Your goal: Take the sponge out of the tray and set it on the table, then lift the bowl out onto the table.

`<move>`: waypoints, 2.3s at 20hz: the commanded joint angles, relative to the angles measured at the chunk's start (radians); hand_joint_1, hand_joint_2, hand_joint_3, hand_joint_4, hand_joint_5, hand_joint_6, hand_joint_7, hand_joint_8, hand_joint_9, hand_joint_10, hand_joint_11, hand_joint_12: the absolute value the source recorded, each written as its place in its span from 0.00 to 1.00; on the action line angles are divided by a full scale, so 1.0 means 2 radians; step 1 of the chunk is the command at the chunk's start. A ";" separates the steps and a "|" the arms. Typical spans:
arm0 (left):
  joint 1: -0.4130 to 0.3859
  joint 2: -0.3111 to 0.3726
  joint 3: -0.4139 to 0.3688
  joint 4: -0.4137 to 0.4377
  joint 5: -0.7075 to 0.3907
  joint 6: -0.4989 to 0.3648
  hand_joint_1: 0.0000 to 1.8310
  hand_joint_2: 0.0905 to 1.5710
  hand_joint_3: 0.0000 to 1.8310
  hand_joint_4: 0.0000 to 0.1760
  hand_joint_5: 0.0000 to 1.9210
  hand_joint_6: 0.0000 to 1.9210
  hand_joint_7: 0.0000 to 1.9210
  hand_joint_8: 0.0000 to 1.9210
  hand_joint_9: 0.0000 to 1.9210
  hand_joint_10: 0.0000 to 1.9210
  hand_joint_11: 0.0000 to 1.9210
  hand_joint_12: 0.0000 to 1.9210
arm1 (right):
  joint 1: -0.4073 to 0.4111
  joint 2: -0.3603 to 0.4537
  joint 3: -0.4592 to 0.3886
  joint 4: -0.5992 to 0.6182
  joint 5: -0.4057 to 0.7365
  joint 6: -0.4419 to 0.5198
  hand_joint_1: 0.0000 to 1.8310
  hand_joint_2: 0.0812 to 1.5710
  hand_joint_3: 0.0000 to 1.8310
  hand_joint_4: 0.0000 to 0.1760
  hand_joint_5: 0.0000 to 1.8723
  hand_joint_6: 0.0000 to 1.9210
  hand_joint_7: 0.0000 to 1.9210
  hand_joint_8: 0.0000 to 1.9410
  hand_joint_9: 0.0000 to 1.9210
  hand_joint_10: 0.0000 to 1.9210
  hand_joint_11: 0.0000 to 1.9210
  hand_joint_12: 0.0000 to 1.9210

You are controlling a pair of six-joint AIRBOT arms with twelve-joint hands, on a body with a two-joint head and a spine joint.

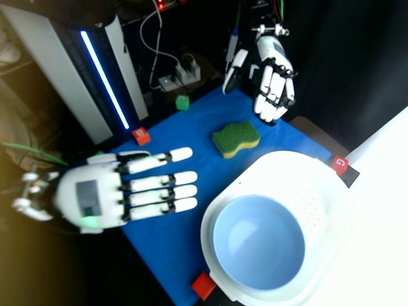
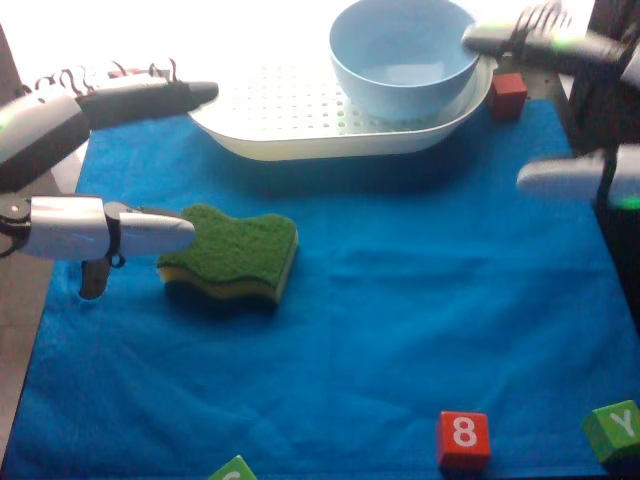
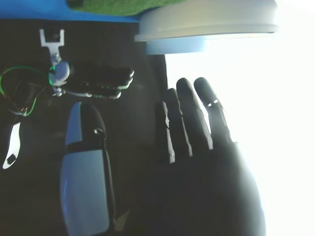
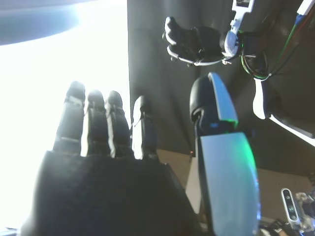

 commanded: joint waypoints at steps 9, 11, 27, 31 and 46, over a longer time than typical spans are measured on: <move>-0.002 -0.020 0.005 -0.033 -0.048 0.012 0.31 0.57 0.00 0.79 0.00 0.00 0.00 0.00 0.00 0.00 0.00 0.00 | 0.118 -0.053 0.084 -0.033 -0.066 -0.001 0.41 0.64 0.00 1.00 0.11 0.00 0.06 0.00 0.05 0.00 0.00 0.17; 0.001 -0.024 0.005 -0.034 -0.049 0.012 0.31 0.57 0.00 0.79 0.00 0.00 0.00 0.00 0.00 0.00 0.00 0.00 | 0.137 -0.067 0.103 -0.050 -0.096 -0.002 0.42 0.66 0.00 1.00 0.12 0.00 0.08 0.00 0.04 0.00 0.00 0.10; 0.003 -0.033 0.005 -0.035 -0.049 0.009 0.34 0.58 0.00 1.00 0.00 0.00 0.00 0.00 0.00 0.00 0.00 0.00 | 0.211 -0.152 0.183 -0.232 -0.307 0.005 0.34 0.65 0.00 1.00 0.15 0.00 0.08 0.00 0.04 0.00 0.01 0.03; 0.003 -0.034 0.005 -0.035 -0.046 0.007 0.35 0.58 0.00 1.00 0.00 0.00 0.00 0.00 0.00 0.00 0.00 0.00 | 0.212 -0.166 0.192 -0.248 -0.326 0.005 0.40 0.65 0.00 1.00 0.19 0.01 0.09 0.00 0.06 0.01 0.01 0.03; 0.003 -0.041 0.005 -0.034 -0.055 0.000 0.34 0.61 0.01 1.00 0.00 0.00 0.00 0.00 0.00 0.00 0.00 0.00 | 0.222 -0.195 0.207 -0.326 -0.397 0.017 0.65 0.70 0.00 0.00 0.49 0.41 0.50 0.42 0.48 0.45 0.34 0.75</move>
